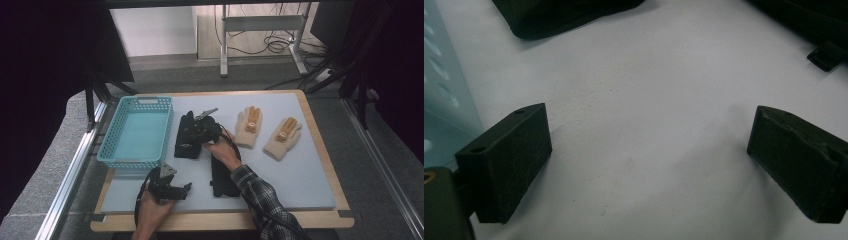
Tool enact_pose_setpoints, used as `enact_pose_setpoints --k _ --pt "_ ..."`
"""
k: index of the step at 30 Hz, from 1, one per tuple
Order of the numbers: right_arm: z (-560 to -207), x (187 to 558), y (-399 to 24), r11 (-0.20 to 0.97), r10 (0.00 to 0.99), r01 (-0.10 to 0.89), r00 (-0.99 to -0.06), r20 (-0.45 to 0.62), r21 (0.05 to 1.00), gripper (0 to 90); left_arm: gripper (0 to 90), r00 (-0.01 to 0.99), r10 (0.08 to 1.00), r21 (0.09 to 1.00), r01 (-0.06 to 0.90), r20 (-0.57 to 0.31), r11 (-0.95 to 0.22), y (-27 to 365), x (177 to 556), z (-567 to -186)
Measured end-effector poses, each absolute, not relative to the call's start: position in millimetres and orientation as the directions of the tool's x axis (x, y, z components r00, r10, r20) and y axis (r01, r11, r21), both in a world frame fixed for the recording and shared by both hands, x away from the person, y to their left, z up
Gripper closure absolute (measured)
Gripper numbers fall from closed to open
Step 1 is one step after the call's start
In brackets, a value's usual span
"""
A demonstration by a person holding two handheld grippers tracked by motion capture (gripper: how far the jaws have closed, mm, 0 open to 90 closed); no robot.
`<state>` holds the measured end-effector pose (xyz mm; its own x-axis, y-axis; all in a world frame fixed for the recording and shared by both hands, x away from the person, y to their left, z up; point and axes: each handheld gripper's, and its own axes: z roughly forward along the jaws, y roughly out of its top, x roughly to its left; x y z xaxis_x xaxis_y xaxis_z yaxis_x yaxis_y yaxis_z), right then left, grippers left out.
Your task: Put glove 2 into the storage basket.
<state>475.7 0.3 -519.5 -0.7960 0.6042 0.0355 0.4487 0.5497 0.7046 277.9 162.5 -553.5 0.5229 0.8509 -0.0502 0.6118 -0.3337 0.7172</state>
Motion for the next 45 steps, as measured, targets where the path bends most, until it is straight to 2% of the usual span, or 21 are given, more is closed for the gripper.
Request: enact_pose_setpoints --k 4,5,10,12,16,24,33,45 --pt "-525 483 11 0.576 0.605 0.442 -0.796 0.005 0.688 44.1 4.5 0.522 0.851 0.719 0.611 -0.050 -0.332 162 278 -554" --pt "-526 485 14 0.591 0.603 0.440 -0.798 -0.008 0.676 46.3 4.4 0.522 0.851 0.719 0.611 -0.050 -0.332 162 278 -554" --pt "-528 488 14 0.586 0.604 0.450 -0.797 0.006 0.674 62.3 4.4 0.522 0.852 0.718 0.611 -0.049 -0.333 162 278 -554" --pt "-528 486 13 0.586 0.609 0.449 -0.793 0.000 0.674 73.6 4.4 0.522 0.852 0.718 0.611 -0.049 -0.333 162 278 -554" --pt "-525 484 15 0.605 0.605 0.441 -0.796 -0.022 0.663 81.6 4.5 0.522 0.851 0.718 0.611 -0.049 -0.333 162 278 -554" --pt "-516 482 8 0.576 0.599 0.462 -0.800 0.036 0.674 83.6 4.4 0.522 0.851 0.718 0.611 -0.050 -0.333 162 278 -554" --pt "-485 462 -3 0.568 0.560 0.424 -0.827 0.046 0.706 83.5 4.4 0.523 0.851 0.717 0.611 -0.048 -0.335 162 278 -554" --pt "-444 416 -45 0.547 0.526 0.370 -0.850 0.036 0.751 83.5 4.5 0.524 0.851 0.718 0.610 -0.047 -0.336 163 278 -554"
